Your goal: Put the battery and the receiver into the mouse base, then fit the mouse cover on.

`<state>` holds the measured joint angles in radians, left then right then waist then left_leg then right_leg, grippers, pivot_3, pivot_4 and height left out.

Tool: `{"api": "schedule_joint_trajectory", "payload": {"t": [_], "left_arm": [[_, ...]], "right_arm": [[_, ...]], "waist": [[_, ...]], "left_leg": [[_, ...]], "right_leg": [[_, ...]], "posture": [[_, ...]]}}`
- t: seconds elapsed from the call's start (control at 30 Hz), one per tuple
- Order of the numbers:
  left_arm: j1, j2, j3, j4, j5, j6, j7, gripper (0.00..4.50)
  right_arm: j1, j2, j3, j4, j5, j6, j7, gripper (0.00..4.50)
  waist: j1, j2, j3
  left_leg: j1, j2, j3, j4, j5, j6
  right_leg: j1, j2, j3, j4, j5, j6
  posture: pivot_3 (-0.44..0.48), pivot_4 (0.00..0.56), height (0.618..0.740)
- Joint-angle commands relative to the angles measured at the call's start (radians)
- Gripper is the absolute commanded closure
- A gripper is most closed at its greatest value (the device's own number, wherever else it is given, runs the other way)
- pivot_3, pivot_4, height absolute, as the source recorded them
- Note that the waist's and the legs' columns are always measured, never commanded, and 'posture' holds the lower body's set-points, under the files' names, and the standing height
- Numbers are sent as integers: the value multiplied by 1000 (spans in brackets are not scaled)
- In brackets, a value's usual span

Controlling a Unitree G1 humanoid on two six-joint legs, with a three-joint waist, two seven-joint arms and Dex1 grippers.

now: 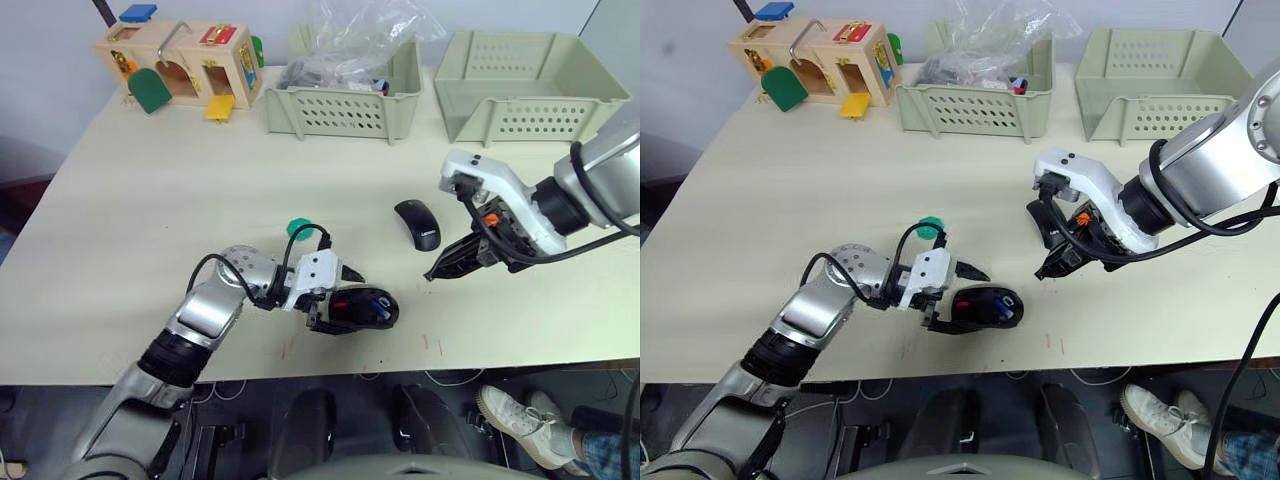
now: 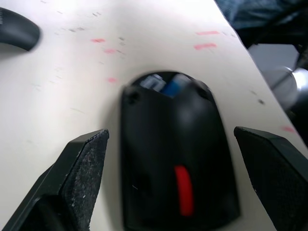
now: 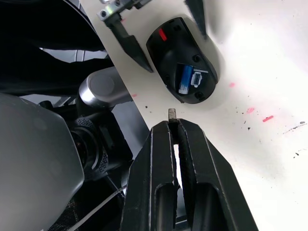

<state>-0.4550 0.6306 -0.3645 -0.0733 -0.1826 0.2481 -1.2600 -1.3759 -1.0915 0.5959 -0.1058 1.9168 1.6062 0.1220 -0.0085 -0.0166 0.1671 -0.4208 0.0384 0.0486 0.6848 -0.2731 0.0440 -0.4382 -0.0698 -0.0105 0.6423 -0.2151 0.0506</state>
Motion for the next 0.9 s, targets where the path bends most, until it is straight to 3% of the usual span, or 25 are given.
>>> {"api": "schedule_joint_trajectory", "payload": {"t": [0.03,0.6,0.7,0.73,0.9], "left_arm": [[-6,-6,-2,-36,8,4,10,62],[-4,-29,-28,-31,59,-12,25,62],[-2,-34,-23,-29,57,-11,30,1369],[-2,-34,-20,-28,58,-10,32,1622],[-11,-47,-15,-21,56,9,52,1616]], "right_arm": [[-17,-9,0,-1,37,-16,-8,4500],[-20,1,21,-3,55,-42,-31,4500],[-14,10,23,-6,55,-49,-39,4500],[-13,16,26,-8,55,-53,-43,4500],[-5,100,45,24,-34,-43,-100,4500]], "waist": [[-1,0,0],[-1,0,0],[-1,0,0],[-1,0,0],[-2,0,0]], "left_leg": [[0,0,0,0,0,0],[0,0,0,0,0,0],[0,0,0,1,0,0],[0,0,0,1,0,0],[0,0,0,1,0,0]], "right_leg": [[0,0,0,0,0,0],[0,0,0,1,0,0],[0,0,0,1,0,0],[0,0,0,1,0,0],[0,0,0,1,0,0]], "posture": [[0,150,740],[0,150,740],[0,150,740],[0,150,740],[0,150,740]]}}
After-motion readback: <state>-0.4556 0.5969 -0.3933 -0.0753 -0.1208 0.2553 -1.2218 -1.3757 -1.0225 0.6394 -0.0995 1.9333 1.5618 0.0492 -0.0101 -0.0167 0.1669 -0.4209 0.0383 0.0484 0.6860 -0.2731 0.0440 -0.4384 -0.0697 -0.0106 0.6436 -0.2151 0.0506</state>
